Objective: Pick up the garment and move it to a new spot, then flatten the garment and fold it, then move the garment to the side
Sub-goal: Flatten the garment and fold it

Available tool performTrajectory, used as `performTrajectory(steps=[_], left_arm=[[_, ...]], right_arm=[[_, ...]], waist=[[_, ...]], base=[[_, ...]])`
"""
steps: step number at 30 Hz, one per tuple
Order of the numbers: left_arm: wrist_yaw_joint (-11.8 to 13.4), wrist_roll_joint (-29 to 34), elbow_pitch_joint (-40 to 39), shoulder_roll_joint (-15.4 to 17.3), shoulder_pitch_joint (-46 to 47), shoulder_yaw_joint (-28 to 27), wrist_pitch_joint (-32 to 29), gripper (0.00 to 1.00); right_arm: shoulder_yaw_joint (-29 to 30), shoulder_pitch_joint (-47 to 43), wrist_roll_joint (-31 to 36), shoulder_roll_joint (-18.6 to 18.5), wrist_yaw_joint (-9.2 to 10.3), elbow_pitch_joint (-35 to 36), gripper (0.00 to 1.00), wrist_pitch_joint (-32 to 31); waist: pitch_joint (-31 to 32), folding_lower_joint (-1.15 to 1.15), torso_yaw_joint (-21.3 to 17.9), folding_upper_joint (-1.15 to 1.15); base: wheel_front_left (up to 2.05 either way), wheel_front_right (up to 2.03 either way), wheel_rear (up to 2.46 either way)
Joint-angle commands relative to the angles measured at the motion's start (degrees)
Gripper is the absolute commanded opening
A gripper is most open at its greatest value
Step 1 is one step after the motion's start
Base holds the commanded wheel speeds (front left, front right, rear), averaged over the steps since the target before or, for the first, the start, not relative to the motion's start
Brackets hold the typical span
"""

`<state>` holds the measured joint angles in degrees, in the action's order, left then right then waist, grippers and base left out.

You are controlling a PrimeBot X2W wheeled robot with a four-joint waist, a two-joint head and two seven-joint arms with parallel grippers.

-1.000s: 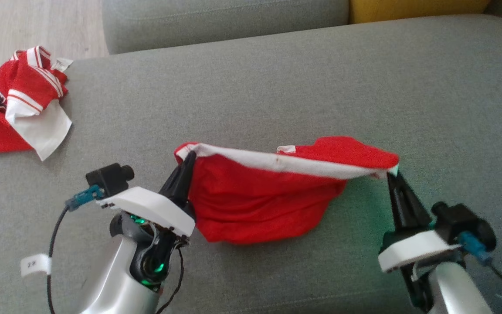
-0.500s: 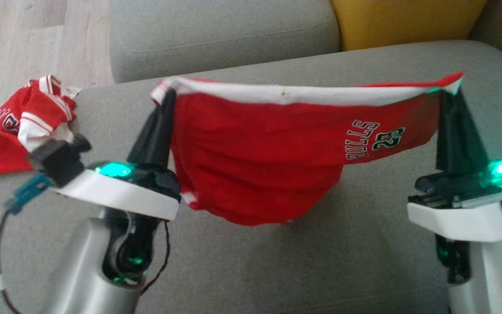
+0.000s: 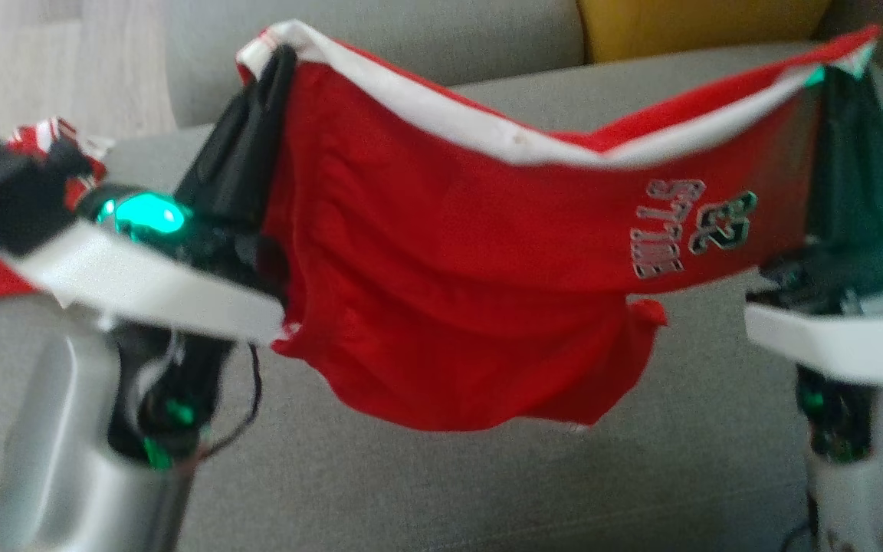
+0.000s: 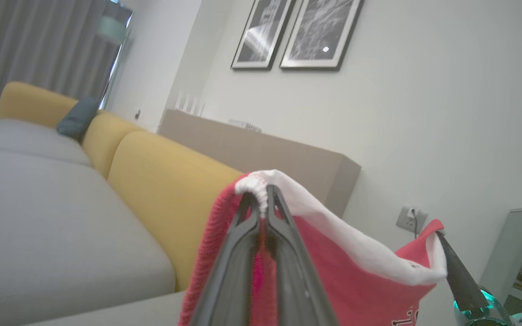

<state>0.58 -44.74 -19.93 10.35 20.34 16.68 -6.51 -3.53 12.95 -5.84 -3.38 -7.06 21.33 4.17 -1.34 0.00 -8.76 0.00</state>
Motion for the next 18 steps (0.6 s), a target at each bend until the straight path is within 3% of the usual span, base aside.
performTrajectory(steps=[1, 9, 14, 18], left_arm=[[0.16, -0.45, 0.68, 1.78, 5.07, -2.96, -0.94, 0.0], [-1.98, 2.81, 21.45, 4.17, 25.92, -3.95, -2.32, 0.0], [-3.96, 8.41, 35.15, 4.28, 42.36, -3.25, 3.7, 0.0], [-5.22, 11.7, 44.31, 3.0, 50.88, -2.1, 10.92, 0.0]], right_arm=[[-1.49, 5.17, -1.45, -0.16, -0.43, -0.75, 0.0, -0.79], [-2.75, 28.8, -1.94, -0.43, -0.43, -25.32, 0.0, 3.4], [-1.53, 45.88, 0.8, 0.38, -0.43, -40.58, 0.0, 9.28], [-0.62, 53.29, -1.38, 0.47, -0.43, -48.78, 0.0, 10.68]], waist=[[-2.62, 0.0, -0.33, 0.0], [-13.28, 0.0, -2.17, 0.0], [-19.46, 0.0, -3.72, 0.0], [-24.32, 0.0, -3.99, 0.0]], base=[[0.0, 0.0, 0.0], [0.0, 0.0, 0.0], [0.0, 0.0, 0.0], [0.0, 0.0, 0.0]])
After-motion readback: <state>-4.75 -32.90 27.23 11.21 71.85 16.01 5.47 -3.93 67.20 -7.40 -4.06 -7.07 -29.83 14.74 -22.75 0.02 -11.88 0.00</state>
